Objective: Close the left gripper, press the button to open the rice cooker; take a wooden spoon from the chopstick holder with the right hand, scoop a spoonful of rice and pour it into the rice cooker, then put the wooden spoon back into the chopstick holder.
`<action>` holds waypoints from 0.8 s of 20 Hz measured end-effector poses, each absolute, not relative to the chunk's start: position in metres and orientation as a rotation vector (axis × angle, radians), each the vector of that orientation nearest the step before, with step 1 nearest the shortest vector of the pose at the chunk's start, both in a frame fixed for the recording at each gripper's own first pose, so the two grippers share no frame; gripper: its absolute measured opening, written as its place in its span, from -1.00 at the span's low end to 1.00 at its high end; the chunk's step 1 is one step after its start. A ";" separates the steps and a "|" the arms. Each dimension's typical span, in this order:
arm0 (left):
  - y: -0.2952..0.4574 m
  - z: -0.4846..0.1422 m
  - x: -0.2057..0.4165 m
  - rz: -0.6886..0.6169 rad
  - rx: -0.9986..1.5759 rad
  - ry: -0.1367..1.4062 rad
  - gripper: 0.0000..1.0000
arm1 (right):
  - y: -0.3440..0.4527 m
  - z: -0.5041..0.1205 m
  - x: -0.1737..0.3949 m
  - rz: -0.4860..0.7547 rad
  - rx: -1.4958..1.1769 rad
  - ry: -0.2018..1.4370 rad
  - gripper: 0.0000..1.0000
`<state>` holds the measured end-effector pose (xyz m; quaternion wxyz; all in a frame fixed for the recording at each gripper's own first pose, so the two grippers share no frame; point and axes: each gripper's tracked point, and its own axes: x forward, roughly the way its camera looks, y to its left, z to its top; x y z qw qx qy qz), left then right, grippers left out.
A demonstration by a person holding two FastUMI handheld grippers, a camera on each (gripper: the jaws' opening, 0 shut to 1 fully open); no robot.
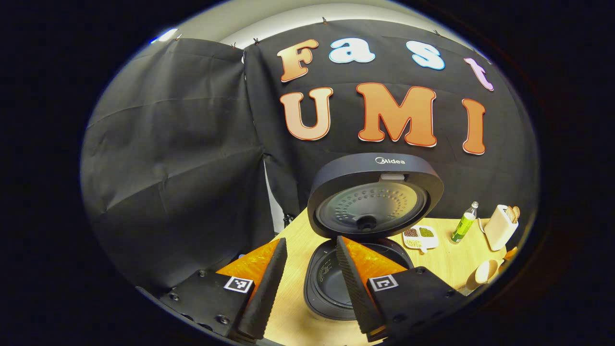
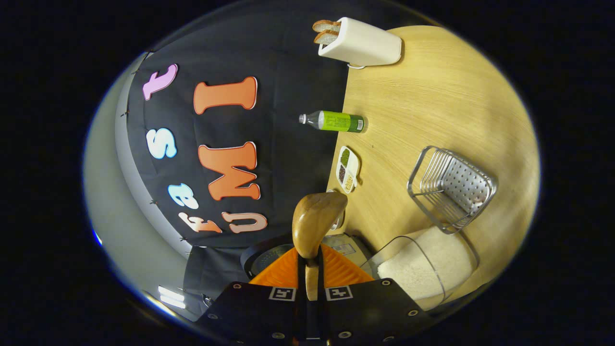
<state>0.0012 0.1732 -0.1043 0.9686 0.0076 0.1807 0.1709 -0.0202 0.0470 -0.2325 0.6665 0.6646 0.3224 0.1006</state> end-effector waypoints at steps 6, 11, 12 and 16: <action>0.183 -0.078 -0.005 0.341 0.067 0.245 0.63 | 0.105 -0.212 0.009 0.312 1.484 0.767 -0.84; 0.193 -0.064 -0.013 0.356 0.152 0.185 0.65 | 0.168 -0.206 0.030 0.385 1.449 0.834 -0.84; 0.194 -0.064 -0.013 0.359 0.162 0.183 0.89 | 0.179 -0.205 0.034 0.397 1.442 0.846 -0.84; 0.206 -0.070 -0.024 0.370 0.189 0.190 0.73 | 0.217 -0.208 0.049 0.413 1.396 0.881 -0.84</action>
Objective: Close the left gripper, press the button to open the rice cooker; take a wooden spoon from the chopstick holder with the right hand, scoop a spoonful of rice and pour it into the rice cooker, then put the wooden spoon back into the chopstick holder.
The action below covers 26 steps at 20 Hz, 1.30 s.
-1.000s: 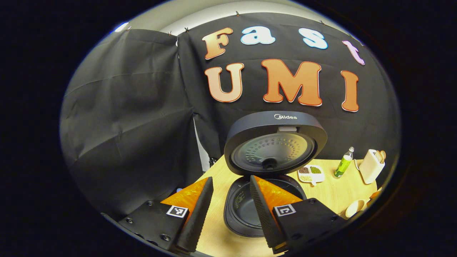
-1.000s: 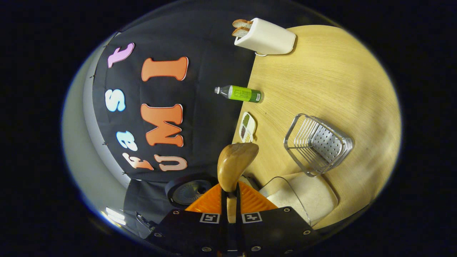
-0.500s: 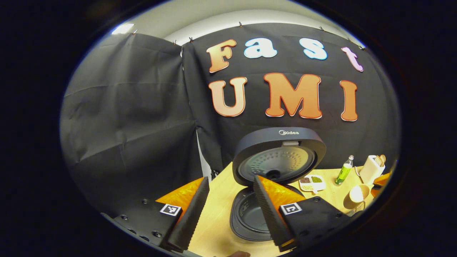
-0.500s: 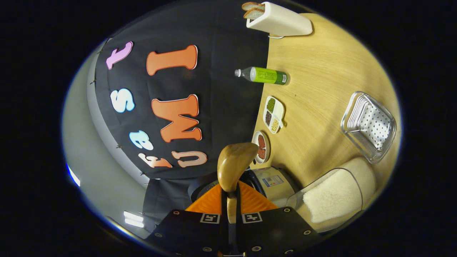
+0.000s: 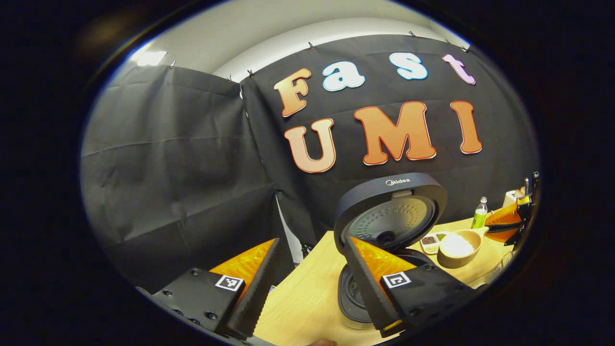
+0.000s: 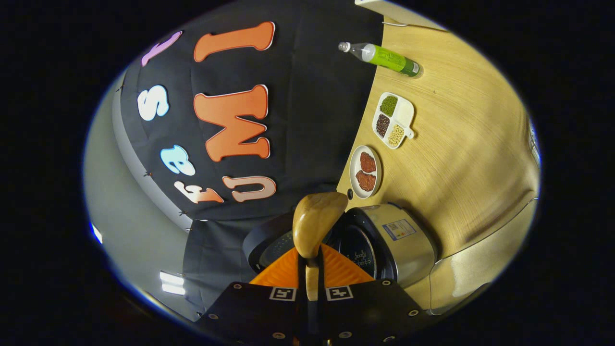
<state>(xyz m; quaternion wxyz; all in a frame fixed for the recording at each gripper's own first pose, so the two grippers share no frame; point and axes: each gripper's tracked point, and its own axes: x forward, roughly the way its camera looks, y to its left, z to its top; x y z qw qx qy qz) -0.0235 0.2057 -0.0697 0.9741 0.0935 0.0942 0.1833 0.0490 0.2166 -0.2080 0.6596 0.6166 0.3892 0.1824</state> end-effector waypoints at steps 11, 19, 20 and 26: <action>0.241 -0.090 -0.053 0.451 0.178 0.261 0.79 | 0.268 -0.213 0.084 0.382 0.965 0.819 -0.84; 0.248 -0.100 -0.064 0.465 0.176 0.300 0.79 | 0.279 -0.222 0.083 0.375 0.712 0.767 -0.84; 0.248 -0.101 -0.064 0.469 0.175 0.304 0.79 | 0.280 -0.221 0.082 0.380 0.680 0.754 -0.84; 0.248 -0.104 -0.075 0.487 0.163 0.327 0.79 | 0.280 -0.213 0.086 0.383 0.511 0.661 -0.84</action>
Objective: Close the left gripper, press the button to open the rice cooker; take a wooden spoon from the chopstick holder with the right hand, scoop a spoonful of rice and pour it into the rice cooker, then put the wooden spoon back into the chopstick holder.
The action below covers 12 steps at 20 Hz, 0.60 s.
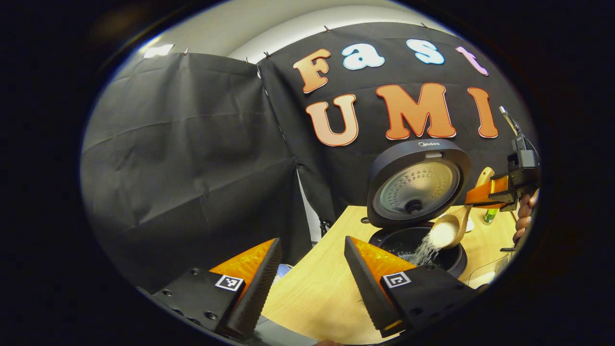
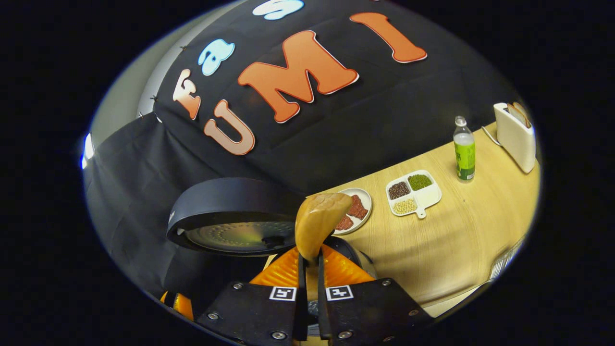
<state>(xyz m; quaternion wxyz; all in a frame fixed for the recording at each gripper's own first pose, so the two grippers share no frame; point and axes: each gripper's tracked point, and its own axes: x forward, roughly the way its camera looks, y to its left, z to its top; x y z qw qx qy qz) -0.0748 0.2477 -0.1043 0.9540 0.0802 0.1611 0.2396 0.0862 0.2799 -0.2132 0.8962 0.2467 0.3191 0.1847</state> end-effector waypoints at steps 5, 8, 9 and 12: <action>0.244 -0.105 -0.082 0.494 0.160 0.334 0.79 | 0.284 -0.207 0.087 0.399 0.456 0.627 -0.83; 0.241 -0.103 -0.085 0.496 0.162 0.336 0.79 | 0.286 -0.203 0.088 0.412 0.427 0.604 -0.83; 0.241 -0.104 -0.086 0.498 0.167 0.336 0.79 | 0.286 -0.201 0.088 0.413 0.413 0.590 -0.84; 0.240 -0.101 -0.086 0.498 0.175 0.333 0.79 | 0.289 -0.197 0.087 0.421 0.361 0.549 -0.83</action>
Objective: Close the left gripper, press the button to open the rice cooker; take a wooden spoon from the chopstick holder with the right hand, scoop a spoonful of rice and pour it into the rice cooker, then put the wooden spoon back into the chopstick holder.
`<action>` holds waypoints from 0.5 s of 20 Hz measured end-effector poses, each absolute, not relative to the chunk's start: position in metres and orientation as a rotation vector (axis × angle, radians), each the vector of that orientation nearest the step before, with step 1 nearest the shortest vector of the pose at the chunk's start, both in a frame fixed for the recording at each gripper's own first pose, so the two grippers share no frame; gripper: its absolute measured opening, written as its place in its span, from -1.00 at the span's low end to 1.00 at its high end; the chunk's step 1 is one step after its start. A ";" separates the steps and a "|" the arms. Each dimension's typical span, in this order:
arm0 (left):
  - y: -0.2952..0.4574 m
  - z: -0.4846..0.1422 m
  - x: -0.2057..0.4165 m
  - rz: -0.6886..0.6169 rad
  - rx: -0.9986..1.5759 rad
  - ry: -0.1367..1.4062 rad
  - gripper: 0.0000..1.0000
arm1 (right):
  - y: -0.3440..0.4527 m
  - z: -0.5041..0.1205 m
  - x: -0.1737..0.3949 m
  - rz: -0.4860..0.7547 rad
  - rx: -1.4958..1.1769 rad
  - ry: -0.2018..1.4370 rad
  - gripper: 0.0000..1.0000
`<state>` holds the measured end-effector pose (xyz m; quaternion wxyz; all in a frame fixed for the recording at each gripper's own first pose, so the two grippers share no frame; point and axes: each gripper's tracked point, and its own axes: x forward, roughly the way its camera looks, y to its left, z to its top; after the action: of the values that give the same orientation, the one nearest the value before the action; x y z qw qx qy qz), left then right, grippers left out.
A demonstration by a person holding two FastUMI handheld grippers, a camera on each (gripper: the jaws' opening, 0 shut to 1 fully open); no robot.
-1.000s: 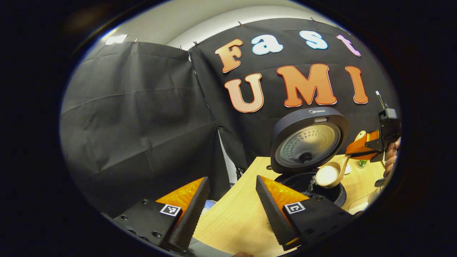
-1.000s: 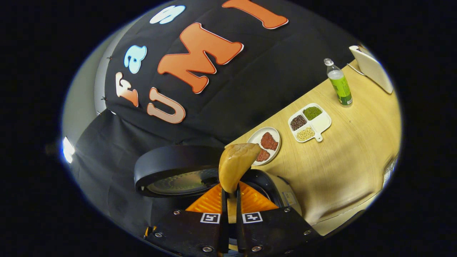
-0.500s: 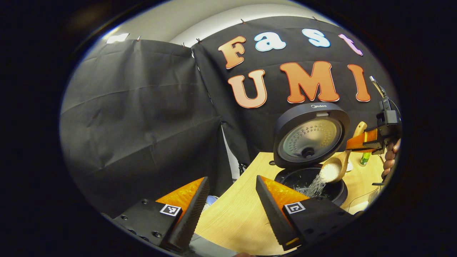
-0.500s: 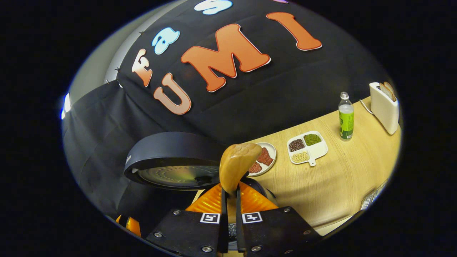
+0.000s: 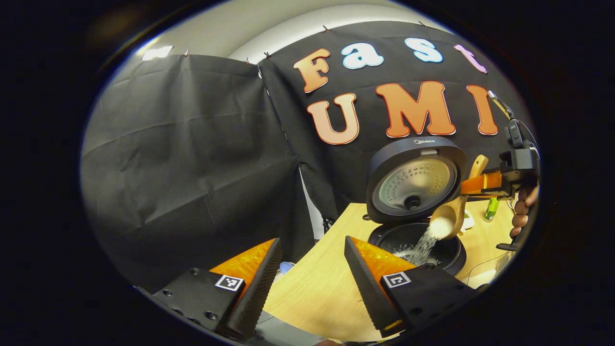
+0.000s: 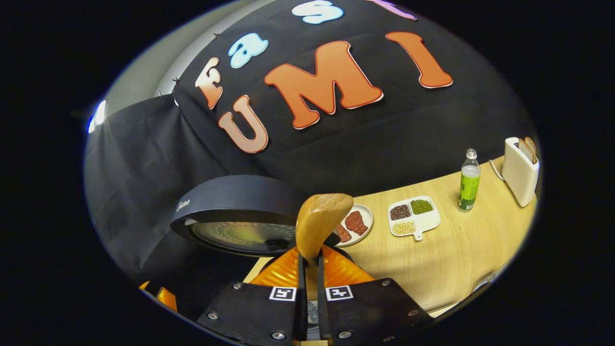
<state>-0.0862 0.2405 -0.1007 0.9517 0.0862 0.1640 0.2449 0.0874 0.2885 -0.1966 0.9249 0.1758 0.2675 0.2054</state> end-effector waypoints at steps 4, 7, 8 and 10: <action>0.245 -0.098 -0.087 0.503 0.171 0.329 0.79 | 0.300 -0.196 0.085 0.455 0.284 0.511 -0.84; 0.249 -0.100 -0.089 0.509 0.167 0.331 0.80 | 0.302 -0.191 0.085 0.468 0.262 0.492 -0.84; 0.250 -0.101 -0.090 0.509 0.166 0.335 0.80 | 0.302 -0.192 0.085 0.471 0.254 0.487 -0.84; 0.251 -0.103 -0.089 0.510 0.164 0.337 0.80 | 0.305 -0.193 0.084 0.480 0.225 0.477 -0.84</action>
<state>-0.0887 0.2512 -0.1031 0.9504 0.0806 0.1658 0.2506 0.0838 0.3049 -0.1925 0.9371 0.1099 0.2335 0.2351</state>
